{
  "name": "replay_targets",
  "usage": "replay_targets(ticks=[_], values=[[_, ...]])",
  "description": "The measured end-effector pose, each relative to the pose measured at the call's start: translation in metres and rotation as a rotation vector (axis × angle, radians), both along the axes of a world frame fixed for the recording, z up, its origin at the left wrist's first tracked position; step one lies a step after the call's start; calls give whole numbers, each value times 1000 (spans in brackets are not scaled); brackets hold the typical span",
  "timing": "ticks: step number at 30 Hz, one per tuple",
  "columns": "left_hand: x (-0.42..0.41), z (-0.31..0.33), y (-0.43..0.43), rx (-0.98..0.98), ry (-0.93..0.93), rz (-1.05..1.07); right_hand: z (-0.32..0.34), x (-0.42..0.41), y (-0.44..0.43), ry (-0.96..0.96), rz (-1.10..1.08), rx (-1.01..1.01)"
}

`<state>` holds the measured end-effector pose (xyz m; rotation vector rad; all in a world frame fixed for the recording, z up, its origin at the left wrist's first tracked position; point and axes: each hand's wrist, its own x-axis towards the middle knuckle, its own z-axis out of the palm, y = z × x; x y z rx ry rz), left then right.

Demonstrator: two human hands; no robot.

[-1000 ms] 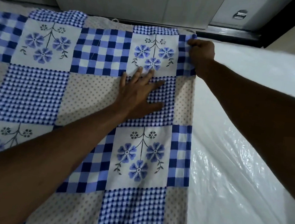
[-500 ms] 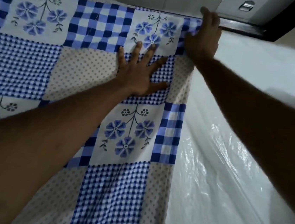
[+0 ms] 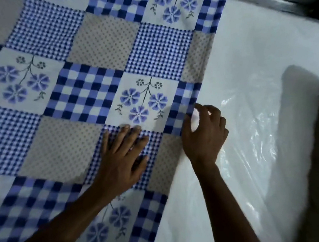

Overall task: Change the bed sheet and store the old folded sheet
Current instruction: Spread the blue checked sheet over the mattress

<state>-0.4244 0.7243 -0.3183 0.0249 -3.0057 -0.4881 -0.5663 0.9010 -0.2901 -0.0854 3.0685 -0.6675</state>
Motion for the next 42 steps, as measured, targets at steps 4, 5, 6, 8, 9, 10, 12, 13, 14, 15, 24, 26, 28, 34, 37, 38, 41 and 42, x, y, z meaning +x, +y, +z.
replay_targets(ticks=[4,5,6,8,9,10,12,13,14,15,24,26,28,34,37,38,41,42], values=[[82,11,23,-61,-147,61,17,82,0,-225,29,-125],[100,14,32,-92,-197,71,17,103,0,-317,4,-124],[112,14,40,-119,-236,75,17,122,0,-363,-5,-109],[124,10,55,-182,-261,93,13,150,4,-338,34,-118],[124,8,61,-212,-255,114,10,158,7,-310,57,-127],[123,6,66,-230,-253,131,9,161,11,-295,61,-127],[117,4,75,-240,-249,135,7,157,19,-283,35,-127],[118,5,80,-231,-252,126,9,154,23,-274,28,-137],[120,6,85,-211,-258,109,9,151,26,-257,30,-138],[127,7,91,-184,-260,86,10,151,29,-237,34,-131],[271,11,103,-21,-194,82,17,271,33,-152,189,-69],[313,13,86,4,-165,161,18,322,34,-171,383,-20],[351,14,69,30,-155,195,15,364,36,-200,480,4],[416,15,60,82,-192,67,17,447,50,-384,15,-207],[417,14,68,169,-217,-15,22,457,52,-422,-257,-355],[415,17,72,224,-227,-18,24,458,52,-439,-278,-383],[406,27,77,467,-197,159,23,454,55,-497,-269,-450],[401,30,76,512,-154,224,22,452,60,-519,-252,-467]])
